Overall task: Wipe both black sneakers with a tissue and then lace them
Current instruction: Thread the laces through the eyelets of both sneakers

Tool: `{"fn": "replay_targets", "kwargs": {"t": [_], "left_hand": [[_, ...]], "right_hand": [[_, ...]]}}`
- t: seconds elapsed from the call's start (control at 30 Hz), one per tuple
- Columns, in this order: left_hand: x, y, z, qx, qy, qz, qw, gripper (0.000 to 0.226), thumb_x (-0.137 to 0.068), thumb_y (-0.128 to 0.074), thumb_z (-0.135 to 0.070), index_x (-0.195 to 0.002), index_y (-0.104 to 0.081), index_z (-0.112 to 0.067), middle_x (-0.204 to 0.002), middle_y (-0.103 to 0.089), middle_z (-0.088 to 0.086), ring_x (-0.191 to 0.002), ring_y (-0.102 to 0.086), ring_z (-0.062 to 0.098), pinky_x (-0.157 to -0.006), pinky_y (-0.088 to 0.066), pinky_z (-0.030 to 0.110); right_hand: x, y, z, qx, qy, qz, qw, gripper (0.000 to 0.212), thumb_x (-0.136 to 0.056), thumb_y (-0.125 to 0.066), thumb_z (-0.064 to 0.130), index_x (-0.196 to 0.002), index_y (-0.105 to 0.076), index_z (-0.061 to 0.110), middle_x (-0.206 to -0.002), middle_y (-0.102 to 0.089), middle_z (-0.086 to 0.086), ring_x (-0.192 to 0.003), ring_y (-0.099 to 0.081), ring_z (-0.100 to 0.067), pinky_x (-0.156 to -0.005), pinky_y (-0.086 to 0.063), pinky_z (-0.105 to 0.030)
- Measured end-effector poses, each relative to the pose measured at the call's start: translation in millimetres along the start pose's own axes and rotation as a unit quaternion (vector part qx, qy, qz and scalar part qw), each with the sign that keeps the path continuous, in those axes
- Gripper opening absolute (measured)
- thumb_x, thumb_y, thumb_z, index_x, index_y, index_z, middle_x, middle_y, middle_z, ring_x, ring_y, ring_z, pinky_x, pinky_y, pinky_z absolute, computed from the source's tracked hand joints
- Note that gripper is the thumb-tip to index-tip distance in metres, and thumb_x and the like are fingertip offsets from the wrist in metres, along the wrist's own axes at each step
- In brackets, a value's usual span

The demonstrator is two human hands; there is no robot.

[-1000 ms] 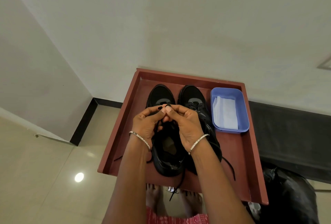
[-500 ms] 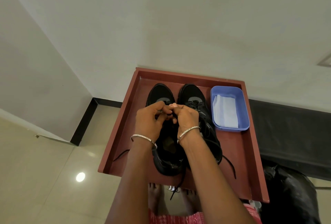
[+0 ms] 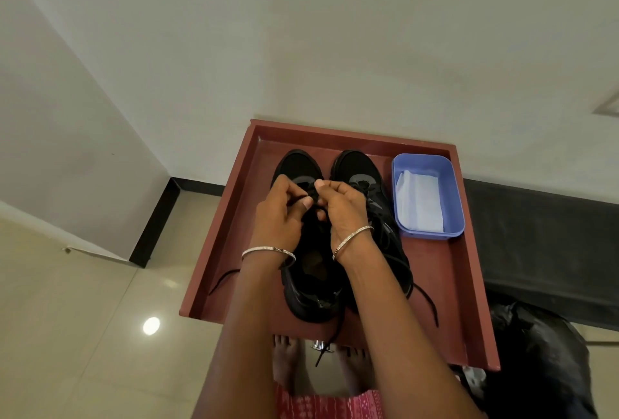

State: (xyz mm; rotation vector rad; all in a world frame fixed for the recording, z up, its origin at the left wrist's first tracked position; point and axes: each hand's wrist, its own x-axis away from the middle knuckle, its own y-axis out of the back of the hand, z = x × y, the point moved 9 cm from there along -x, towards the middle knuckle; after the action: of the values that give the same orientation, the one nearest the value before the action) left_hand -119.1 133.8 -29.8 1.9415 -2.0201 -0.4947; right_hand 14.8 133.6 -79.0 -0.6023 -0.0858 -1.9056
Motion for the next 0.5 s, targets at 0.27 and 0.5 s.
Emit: {"fn": "replay_targets", "kwargs": {"t": [0.27, 0.5], "left_hand": [[9.3, -13.5, 34.3, 0.305, 0.251, 0.044, 0.917, 0.01, -0.097, -0.061, -0.009, -0.087, -0.063, -0.01, -0.08, -0.068, 0.004, -0.071, -0.061, 0.014, -0.063, -0.055, 0.022], [10.4, -18.2, 40.0, 0.371, 0.301, 0.02, 0.878, 0.013, -0.094, -0.064, -0.006, -0.081, -0.066, -0.005, -0.077, -0.067, 0.009, -0.072, -0.064, 0.021, -0.07, -0.057, 0.03]], "right_hand": [[9.6, 15.2, 18.5, 0.085, 0.066, -0.004, 0.994, 0.004, -0.093, -0.068, 0.014, -0.089, -0.069, 0.012, -0.07, -0.064, 0.002, -0.064, -0.059, -0.006, -0.063, -0.051, -0.019], [62.8, 9.5, 48.0, 0.456, 0.3, 0.012, 0.838, 0.034, -0.075, -0.073, 0.058, -0.083, -0.066, 0.026, -0.083, -0.064, 0.013, -0.08, -0.059, -0.006, -0.071, -0.048, -0.021]]}}
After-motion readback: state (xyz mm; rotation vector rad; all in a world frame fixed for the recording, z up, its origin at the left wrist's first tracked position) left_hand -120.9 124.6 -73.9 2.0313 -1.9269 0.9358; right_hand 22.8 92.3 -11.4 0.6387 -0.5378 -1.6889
